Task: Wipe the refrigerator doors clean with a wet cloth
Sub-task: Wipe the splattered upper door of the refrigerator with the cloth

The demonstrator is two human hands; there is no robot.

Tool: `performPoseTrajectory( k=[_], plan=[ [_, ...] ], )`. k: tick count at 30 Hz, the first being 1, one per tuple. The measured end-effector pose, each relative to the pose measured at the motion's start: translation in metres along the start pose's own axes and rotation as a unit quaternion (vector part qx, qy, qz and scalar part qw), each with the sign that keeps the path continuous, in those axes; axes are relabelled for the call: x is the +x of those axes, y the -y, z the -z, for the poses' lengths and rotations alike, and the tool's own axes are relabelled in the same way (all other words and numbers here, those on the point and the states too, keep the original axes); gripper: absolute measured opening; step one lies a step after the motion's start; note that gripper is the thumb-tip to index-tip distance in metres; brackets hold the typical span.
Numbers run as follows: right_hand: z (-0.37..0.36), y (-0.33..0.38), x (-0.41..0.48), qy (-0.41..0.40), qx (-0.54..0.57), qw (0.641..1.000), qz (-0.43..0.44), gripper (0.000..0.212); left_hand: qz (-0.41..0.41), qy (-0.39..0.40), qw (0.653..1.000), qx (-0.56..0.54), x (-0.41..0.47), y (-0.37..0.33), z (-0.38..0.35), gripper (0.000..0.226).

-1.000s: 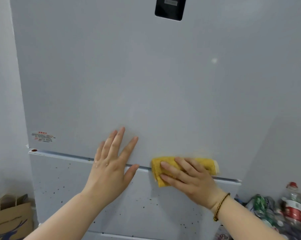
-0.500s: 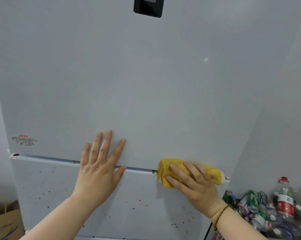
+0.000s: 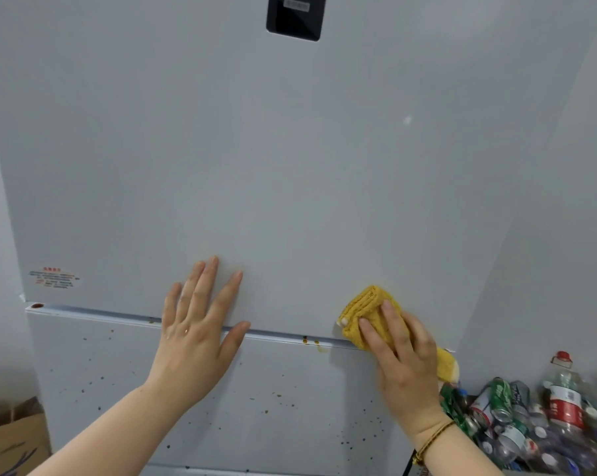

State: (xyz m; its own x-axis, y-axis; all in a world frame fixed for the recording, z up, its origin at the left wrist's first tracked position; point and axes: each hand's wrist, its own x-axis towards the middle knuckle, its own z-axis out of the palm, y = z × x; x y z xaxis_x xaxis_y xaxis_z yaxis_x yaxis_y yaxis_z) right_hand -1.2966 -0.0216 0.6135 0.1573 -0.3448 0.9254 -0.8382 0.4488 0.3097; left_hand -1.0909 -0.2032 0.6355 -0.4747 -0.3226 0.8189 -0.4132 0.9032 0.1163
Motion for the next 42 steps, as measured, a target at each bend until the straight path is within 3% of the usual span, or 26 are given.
performPoseTrajectory(
  k=[7,10,13,16,19,22,24,27,30,33,38,40,42],
  plan=[
    [-0.010,0.051,0.035,0.020,0.000,0.995,0.095,0.045,0.022,-0.065,0.995,-0.067,-0.003,0.028,0.015,0.046],
    [-0.017,0.079,0.059,0.006,0.015,0.994,0.111,0.046,0.109,-0.138,0.982,-0.074,0.000,0.056,0.030,0.045],
    [-0.027,0.116,0.096,-0.015,0.033,0.993,0.113,0.045,0.259,-0.157,0.945,-0.123,0.006,0.084,0.050,0.055],
    [-0.043,0.161,0.142,-0.052,0.059,0.991,0.113,0.045,0.394,-0.147,0.886,-0.197,0.005,0.123,0.070,0.054],
    [-0.052,0.189,0.197,-0.116,0.082,0.989,0.029,0.046,0.442,-0.084,0.840,-0.303,0.000,0.149,0.079,0.048],
    [-0.058,0.214,0.239,-0.139,0.090,0.985,-0.043,0.055,0.432,-0.049,0.817,-0.380,-0.002,0.159,0.082,0.042],
    [-0.064,0.231,0.237,-0.121,0.079,0.990,-0.010,0.047,0.426,-0.056,0.813,-0.394,-0.001,0.158,0.082,0.040],
    [-0.073,0.255,0.195,-0.043,0.071,0.986,0.143,0.040,0.422,-0.068,0.810,-0.402,-0.002,0.159,0.081,0.038],
    [-0.075,0.256,0.165,-0.009,0.079,0.967,0.240,0.045,0.399,-0.060,0.835,-0.374,-0.002,0.163,0.080,0.037],
    [-0.069,0.241,0.182,-0.020,0.085,0.968,0.237,0.046,0.364,-0.063,0.869,-0.328,-0.004,0.166,0.073,0.039],
    [-0.062,0.234,0.208,-0.067,0.071,0.992,0.082,0.042,0.366,-0.082,0.861,-0.345,0.000,0.156,0.063,0.051],
    [-0.066,0.243,0.193,-0.051,0.070,0.990,0.107,0.040,0.362,-0.082,0.869,-0.327,0.000,0.157,0.064,0.068],
    [-0.068,0.242,0.174,-0.029,0.080,0.983,0.165,0.048,0.357,-0.087,0.880,-0.301,0.002,0.158,0.065,0.069]
  ],
)
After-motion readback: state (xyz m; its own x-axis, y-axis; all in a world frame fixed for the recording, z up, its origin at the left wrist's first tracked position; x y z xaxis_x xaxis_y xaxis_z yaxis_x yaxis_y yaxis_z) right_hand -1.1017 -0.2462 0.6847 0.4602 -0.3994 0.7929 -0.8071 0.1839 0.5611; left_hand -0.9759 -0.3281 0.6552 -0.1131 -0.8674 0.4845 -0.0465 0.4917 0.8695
